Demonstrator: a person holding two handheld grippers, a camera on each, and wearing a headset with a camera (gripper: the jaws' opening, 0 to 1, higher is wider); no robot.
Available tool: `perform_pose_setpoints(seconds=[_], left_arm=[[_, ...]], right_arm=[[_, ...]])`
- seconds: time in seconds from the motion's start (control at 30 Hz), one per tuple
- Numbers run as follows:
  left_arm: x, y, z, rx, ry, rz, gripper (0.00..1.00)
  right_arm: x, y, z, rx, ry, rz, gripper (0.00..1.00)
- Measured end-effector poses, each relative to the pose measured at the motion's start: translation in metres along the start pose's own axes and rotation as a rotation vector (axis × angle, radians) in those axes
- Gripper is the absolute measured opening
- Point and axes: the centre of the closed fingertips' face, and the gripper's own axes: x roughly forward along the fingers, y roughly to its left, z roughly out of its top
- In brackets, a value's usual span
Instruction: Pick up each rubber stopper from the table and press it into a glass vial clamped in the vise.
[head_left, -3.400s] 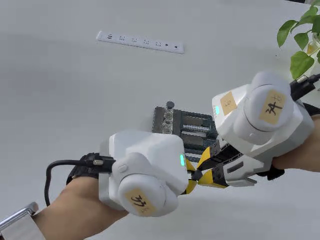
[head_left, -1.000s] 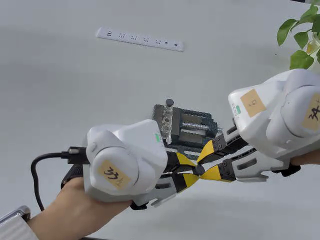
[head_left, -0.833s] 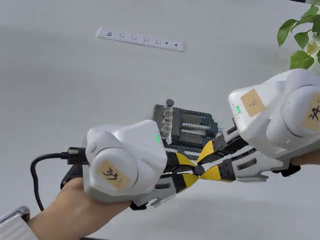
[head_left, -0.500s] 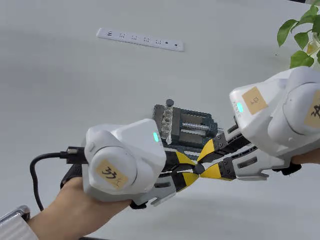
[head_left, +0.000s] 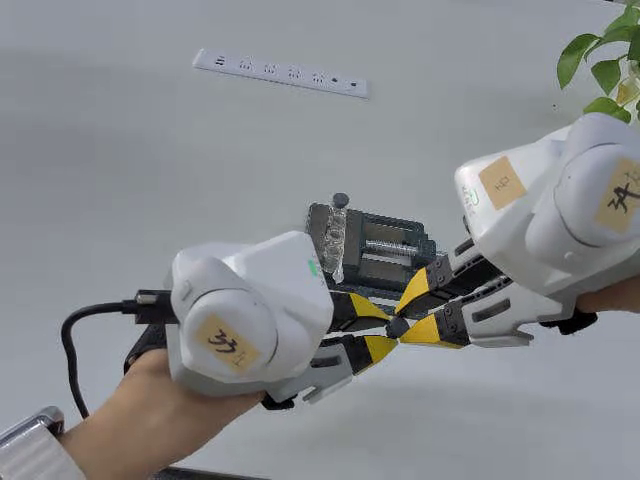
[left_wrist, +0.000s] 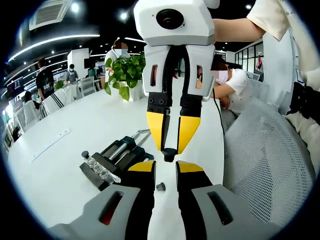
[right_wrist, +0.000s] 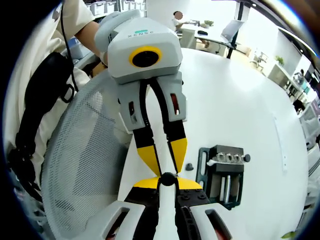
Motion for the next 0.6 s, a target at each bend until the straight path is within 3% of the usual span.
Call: perform_pose_setpoints(seconds=[0.2, 0.3, 0.37, 0.6], left_arm=[[-0.005, 0.019, -0.009, -0.072, 0.009, 0.069, 0.35], [-0.009, 0.029, -0.013, -0.09, 0.02, 0.118, 0.45], [-0.011, 0.033, -0.015, -0.094, 0.021, 0.123, 0.54], [-0.018, 0.046, -0.024, -0.136, 0.026, 0.175, 0.67]], right_arm=[[0.001, -0.003, -0.003, -0.001, 0.009, 0.001, 0.06], [0.002, -0.005, -0.003, -0.006, 0.01, 0.002, 0.06], [0.002, -0.007, -0.003, -0.008, 0.01, 0.002, 0.06], [0.003, -0.019, -0.004, -0.019, 0.014, 0.001, 0.06]])
